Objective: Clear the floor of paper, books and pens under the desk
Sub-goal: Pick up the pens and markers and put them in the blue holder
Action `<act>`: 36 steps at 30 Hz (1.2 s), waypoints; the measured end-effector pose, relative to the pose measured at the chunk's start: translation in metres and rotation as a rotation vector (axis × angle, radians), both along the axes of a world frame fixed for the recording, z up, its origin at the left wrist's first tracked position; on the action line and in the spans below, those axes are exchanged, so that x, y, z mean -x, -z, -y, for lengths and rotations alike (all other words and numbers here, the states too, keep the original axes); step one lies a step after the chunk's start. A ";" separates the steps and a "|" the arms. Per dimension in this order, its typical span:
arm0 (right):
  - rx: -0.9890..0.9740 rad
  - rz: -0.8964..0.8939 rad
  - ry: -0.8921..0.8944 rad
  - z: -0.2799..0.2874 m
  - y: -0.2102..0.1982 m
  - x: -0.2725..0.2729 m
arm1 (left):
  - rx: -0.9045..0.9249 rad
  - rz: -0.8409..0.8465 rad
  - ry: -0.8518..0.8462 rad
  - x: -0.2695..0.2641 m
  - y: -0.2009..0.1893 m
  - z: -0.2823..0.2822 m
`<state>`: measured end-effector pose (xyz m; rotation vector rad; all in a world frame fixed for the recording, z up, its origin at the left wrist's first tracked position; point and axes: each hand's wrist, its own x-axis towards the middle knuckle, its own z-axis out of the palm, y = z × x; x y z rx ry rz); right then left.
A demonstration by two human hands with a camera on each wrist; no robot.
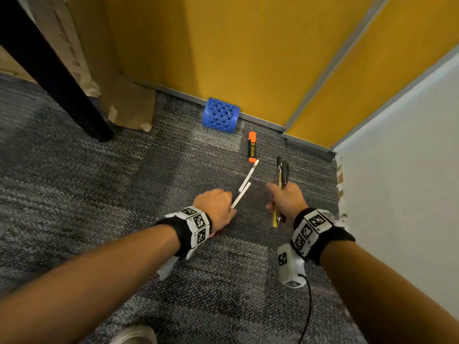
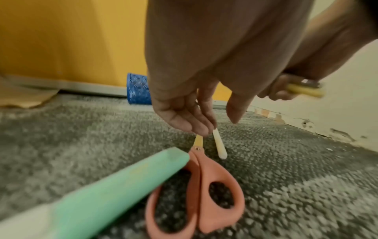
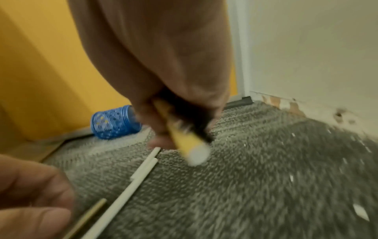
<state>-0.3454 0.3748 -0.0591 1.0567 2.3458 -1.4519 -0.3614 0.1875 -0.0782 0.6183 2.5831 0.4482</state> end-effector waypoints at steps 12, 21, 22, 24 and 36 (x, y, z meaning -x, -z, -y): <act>-0.437 0.323 -0.206 0.010 0.029 0.074 | -0.043 0.077 -0.110 0.009 0.032 -0.011; -0.414 0.180 0.065 0.002 0.036 0.079 | -0.283 0.038 -0.312 0.010 0.041 0.025; -0.397 0.137 0.076 -0.001 0.035 0.075 | -0.339 0.069 -0.367 0.012 0.044 0.027; -0.310 0.024 0.047 0.000 0.035 0.062 | -0.457 0.119 -0.474 0.015 0.045 0.028; 0.173 -0.305 -0.067 0.065 0.005 0.029 | -0.807 0.160 -0.366 0.002 0.009 0.014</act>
